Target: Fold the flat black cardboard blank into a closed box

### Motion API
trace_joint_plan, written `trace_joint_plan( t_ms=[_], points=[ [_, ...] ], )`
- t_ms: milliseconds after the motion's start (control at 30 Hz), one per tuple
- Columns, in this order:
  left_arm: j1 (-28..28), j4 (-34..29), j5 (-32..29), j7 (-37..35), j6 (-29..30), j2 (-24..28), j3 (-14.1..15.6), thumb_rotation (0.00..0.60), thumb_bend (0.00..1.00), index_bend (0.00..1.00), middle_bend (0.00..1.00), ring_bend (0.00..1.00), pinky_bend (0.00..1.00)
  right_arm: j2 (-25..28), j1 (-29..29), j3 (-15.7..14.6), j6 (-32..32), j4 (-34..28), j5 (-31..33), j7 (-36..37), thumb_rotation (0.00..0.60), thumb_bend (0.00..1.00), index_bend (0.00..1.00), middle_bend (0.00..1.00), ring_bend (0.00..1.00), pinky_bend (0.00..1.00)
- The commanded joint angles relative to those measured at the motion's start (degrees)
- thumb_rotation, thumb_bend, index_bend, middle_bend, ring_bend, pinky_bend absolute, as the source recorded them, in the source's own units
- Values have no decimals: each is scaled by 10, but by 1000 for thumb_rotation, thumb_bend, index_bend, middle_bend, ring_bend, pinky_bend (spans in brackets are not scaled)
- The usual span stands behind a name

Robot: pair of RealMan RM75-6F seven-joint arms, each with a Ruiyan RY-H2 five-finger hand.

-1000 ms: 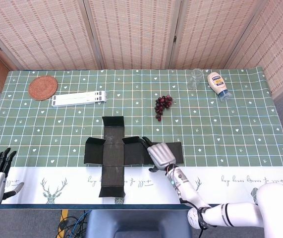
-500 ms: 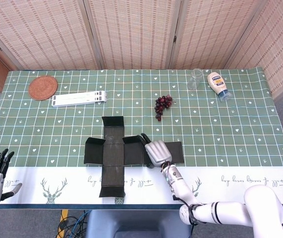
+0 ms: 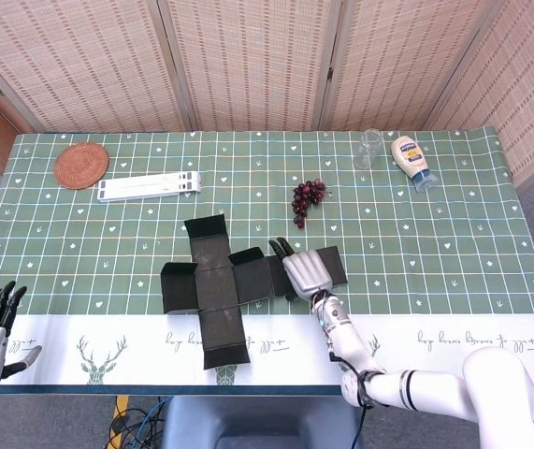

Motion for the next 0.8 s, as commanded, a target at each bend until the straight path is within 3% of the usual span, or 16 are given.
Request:
trace_joint_plan(
  t_ms=[33, 200, 400, 800],
  points=[
    [-1, -1, -1, 2, -2, 0, 0, 600, 181, 0, 0, 0, 87, 38, 11, 7, -51, -19, 10, 10, 600, 0, 0, 91, 696, 983],
    [-2, -3, 1, 4, -3, -1, 0, 600, 181, 0, 0, 0, 87, 75, 35, 2, -98, -36, 44, -8, 600, 0, 0, 135, 710, 985],
    [0, -3, -1, 5, -1, 1, 0, 600, 181, 0, 0, 0, 87, 80, 66, -10, -122, -29, 94, -29, 600, 0, 0, 135, 711, 985],
    [3, 1, -2, 1, 0, 0, 1, 600, 181, 0, 0, 0, 86, 67, 118, -35, -111, -10, 147, -77, 600, 0, 0, 136, 711, 986]
  ],
)
